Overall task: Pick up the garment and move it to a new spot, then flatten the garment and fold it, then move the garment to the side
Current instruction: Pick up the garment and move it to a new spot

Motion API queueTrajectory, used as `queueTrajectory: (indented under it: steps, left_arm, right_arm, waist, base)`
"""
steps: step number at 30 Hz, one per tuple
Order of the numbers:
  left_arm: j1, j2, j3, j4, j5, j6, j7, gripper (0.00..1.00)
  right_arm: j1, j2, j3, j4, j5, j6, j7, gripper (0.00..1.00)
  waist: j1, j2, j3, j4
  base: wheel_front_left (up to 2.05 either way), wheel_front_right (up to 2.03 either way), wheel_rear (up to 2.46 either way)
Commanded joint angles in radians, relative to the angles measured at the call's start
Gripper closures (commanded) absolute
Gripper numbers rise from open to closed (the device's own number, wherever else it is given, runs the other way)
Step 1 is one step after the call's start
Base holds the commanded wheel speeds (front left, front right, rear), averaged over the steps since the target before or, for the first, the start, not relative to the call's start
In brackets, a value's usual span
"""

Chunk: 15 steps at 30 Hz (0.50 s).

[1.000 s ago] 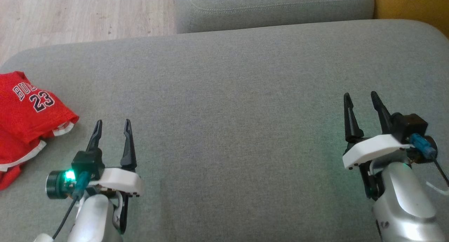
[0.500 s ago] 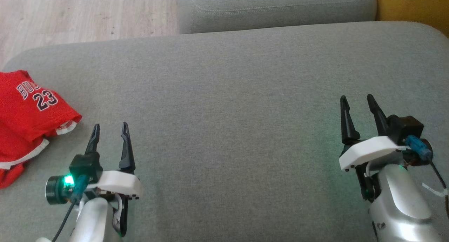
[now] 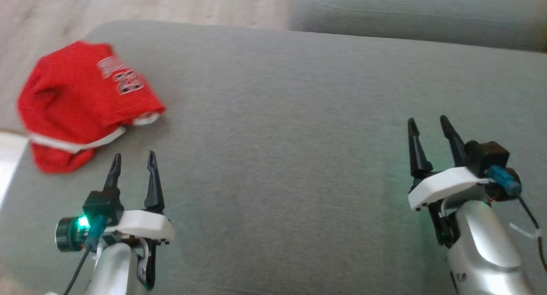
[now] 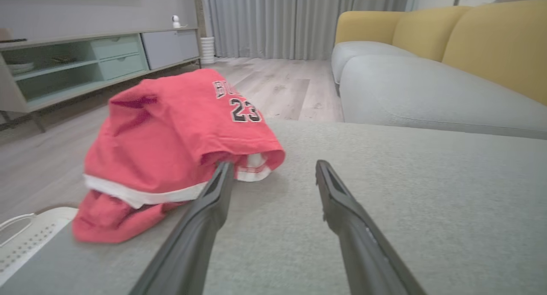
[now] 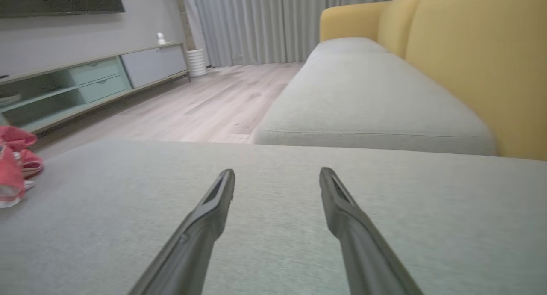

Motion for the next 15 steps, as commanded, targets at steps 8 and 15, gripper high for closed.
queueTrajectory:
  steps: [8,15]
  left_arm:
    - [0.011,0.011,0.088,-0.049,-0.017,0.006,-0.011,0.00]
    - [0.008,0.022,0.140,-0.055,-0.027,-0.003,-0.011,0.00]
  right_arm:
    - [-0.030,0.009,0.084,-0.011,0.022,0.004,-0.012,0.00]
    - [-0.040,0.007,0.116,0.000,0.026,0.004,-0.012,0.00]
  waist:
    - [0.0000,0.0000,0.030,0.273]
    - [0.0000,0.0000,0.055,0.296]
  base:
    - [0.00,0.00,0.00]
    - [0.00,0.00,0.00]
